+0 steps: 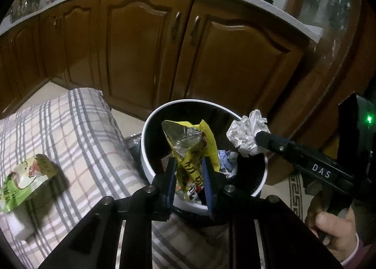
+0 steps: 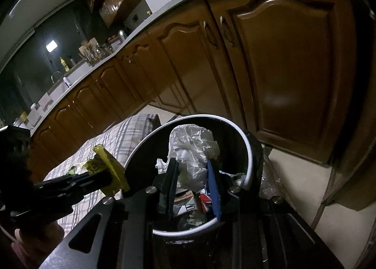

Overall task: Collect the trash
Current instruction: 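Carry the chip bag and plastic bag over the white bin and release both, then grasp the white sponge block with the left tool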

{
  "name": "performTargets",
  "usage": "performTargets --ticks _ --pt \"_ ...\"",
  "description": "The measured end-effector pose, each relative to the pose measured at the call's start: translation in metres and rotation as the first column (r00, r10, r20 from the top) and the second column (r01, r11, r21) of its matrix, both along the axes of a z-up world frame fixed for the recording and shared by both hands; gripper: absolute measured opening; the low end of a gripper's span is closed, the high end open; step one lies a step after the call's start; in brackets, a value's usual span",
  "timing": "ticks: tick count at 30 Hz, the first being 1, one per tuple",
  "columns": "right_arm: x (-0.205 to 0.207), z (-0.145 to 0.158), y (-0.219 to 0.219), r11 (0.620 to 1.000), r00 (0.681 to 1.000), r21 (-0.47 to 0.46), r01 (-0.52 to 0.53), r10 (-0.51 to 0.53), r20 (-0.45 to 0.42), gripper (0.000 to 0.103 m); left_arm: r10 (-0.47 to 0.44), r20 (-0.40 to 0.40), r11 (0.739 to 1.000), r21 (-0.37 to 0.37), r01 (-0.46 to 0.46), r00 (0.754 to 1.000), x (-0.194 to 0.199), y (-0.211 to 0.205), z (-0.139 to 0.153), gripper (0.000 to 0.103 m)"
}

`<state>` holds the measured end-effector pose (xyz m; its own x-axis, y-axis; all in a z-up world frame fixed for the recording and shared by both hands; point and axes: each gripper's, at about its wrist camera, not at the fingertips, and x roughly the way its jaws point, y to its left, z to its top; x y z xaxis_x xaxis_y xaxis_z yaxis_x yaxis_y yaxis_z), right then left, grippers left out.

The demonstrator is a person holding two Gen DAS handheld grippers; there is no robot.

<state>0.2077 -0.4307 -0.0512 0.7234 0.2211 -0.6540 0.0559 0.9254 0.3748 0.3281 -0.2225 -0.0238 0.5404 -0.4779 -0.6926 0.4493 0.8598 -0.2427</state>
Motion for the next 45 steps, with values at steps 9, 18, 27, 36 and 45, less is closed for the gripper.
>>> performTargets --ticks 9,18,27,36,45 --pt "0.005 -0.006 -0.006 0.999 1.0 0.039 0.006 -0.005 -0.019 0.061 0.028 0.001 0.999 0.018 -0.028 1.0 0.003 -0.002 -0.004 0.06" --pt "-0.008 -0.001 -0.003 0.998 1.0 0.053 0.016 -0.016 -0.001 0.071 0.063 -0.002 0.998 0.006 -0.063 0.998 -0.022 0.023 -0.008 0.063" --pt "-0.025 0.014 0.03 0.997 0.999 0.065 -0.031 0.029 0.037 0.08 0.161 -0.017 0.987 -0.006 -0.161 0.987 -0.062 0.076 -0.014 0.063" --pt "-0.034 0.016 0.078 0.991 0.994 0.079 -0.107 0.104 0.045 0.082 0.28 -0.029 0.959 -0.028 -0.281 0.96 -0.097 0.136 -0.015 0.063" --pt "-0.036 0.006 0.131 0.979 0.982 0.074 -0.188 0.187 0.018 0.083 0.427 -0.046 0.903 -0.027 -0.428 0.903 -0.111 0.188 -0.018 0.071"
